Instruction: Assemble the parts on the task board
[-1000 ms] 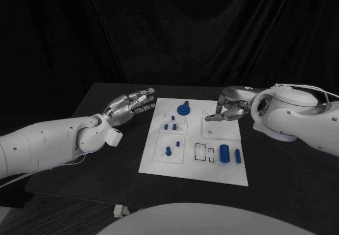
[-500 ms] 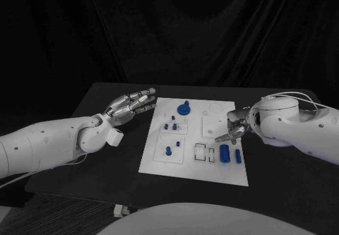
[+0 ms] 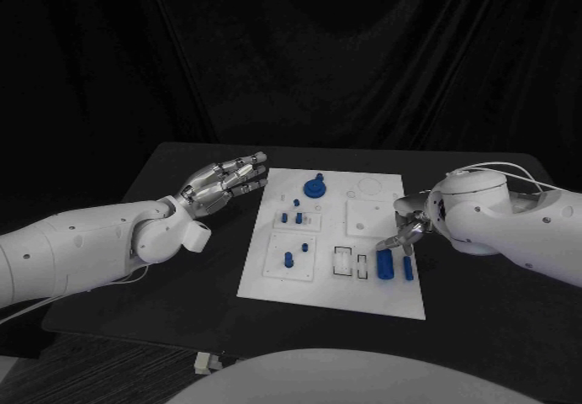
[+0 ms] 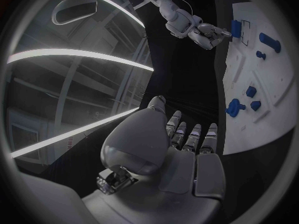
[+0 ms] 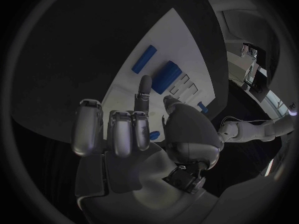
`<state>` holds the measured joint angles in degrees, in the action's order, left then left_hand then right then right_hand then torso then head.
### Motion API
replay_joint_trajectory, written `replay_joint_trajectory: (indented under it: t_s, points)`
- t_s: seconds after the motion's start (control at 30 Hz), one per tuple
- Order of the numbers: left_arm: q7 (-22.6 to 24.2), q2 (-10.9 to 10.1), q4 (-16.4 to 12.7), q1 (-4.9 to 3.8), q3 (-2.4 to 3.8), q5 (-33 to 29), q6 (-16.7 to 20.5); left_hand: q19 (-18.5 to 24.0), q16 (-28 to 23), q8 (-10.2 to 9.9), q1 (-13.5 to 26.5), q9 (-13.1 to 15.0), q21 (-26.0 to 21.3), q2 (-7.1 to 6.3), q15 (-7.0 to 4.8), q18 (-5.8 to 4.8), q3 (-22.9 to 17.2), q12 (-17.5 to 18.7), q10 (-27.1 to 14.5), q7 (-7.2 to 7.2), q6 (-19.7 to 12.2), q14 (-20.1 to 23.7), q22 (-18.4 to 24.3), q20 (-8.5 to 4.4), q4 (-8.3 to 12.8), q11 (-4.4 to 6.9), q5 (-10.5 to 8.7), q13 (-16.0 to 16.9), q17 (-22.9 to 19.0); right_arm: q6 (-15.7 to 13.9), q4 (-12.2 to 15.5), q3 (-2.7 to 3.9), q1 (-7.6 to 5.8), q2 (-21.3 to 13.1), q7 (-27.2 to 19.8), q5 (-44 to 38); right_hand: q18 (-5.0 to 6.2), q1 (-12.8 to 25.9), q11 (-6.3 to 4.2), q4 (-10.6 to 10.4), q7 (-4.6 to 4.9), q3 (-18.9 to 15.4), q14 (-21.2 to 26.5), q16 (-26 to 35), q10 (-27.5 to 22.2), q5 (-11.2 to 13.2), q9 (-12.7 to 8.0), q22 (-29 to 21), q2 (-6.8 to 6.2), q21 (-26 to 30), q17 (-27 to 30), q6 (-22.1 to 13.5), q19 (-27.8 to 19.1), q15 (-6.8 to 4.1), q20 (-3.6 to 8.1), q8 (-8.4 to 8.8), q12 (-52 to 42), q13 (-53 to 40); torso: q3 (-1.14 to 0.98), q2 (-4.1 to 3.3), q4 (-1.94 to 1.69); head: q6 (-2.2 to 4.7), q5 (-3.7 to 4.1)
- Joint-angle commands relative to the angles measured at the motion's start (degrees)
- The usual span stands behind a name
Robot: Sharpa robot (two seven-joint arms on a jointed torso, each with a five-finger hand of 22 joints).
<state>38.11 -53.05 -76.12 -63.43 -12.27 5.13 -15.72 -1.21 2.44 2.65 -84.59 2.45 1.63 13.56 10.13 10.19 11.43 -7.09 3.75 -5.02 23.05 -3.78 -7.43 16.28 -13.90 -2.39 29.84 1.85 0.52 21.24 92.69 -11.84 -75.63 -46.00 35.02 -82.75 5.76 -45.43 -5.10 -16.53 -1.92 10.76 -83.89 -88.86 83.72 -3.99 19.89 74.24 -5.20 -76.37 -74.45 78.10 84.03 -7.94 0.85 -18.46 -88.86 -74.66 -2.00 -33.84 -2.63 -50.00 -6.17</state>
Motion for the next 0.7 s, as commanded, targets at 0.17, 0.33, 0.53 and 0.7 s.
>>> replay_joint_trajectory:
  t_s: [0.17,0.33,0.53,0.7]
  points:
    - [0.3,0.1,0.0,0.1,0.05,-0.1,-0.8,-0.6,1.0,-0.1,-0.8,0.1,-0.4,-0.17,-0.01,-0.1,-2.5,-0.5,-0.2,0.11,0.6,0.7,-0.4,0.05,0.5,-0.61,1.06,-0.3,0.6,-3.4,-0.3,0.01,0.79,-0.2,1.4,-0.7,-2.8,1.6,0.34,-0.3,0.55,1.9,-6.1,-1.1,6.3,-1.6,-0.3,11.9,0.1,-0.3,-15.6,-0.1,0.7,-0.28,0.68,1.67,-1.1,-15.3,-0.01,0.02,0.0,0.0,0.07]
    - [0.1,0.1,0.1,0.11,0.05,-0.1,-0.9,-0.6,1.0,-0.1,-0.8,0.1,-0.4,-0.17,-0.01,-0.1,-2.5,-0.5,-0.2,0.11,0.6,0.7,-0.4,0.05,0.5,-0.61,1.06,-0.3,0.6,-5.4,-0.5,0.01,1.41,-0.1,1.3,-0.6,-2.73,1.5,0.35,-0.2,0.58,2.0,-6.1,-1.1,6.3,-1.7,-0.4,11.8,0.08,0.0,-15.6,-0.2,0.6,-0.28,0.68,1.88,-1.1,-15.3,-0.01,0.02,-0.01,0.0,0.11]
    - [-0.2,0.2,0.1,0.13,0.05,-0.1,-1.1,-0.6,1.0,-0.1,-0.8,0.1,-0.4,-0.17,-0.01,-0.1,-2.5,-0.5,-0.2,0.11,0.6,0.7,-0.4,0.05,0.5,-0.61,1.06,-0.3,0.6,-8.0,-0.8,0.01,2.09,0.0,1.2,0.0,-2.65,1.2,0.37,-0.2,0.69,2.0,-6.1,-1.1,6.3,-1.9,-0.5,11.7,-0.25,0.4,-15.6,-0.5,0.4,-0.18,0.64,2.52,-1.1,-15.3,-0.02,-0.01,0.0,0.0,0.08]
    - [-0.6,0.2,0.2,0.14,0.05,-0.1,-1.3,-0.6,1.0,-0.1,-0.8,0.1,-0.4,-0.17,0.02,-0.1,-2.5,-0.4,-0.2,0.03,0.8,0.7,-0.3,0.06,0.5,-0.7,1.08,-0.3,0.6,-9.8,-0.8,0.01,2.46,-0.1,1.1,0.5,-2.6,1.0,0.3,-0.2,0.63,2.1,-6.1,-1.1,6.3,-2.0,-0.4,11.6,-0.4,0.6,-15.6,-0.4,0.3,-0.1,0.6,2.51,-1.1,-15.3,-0.02,-0.01,-0.01,0.0,0.17]
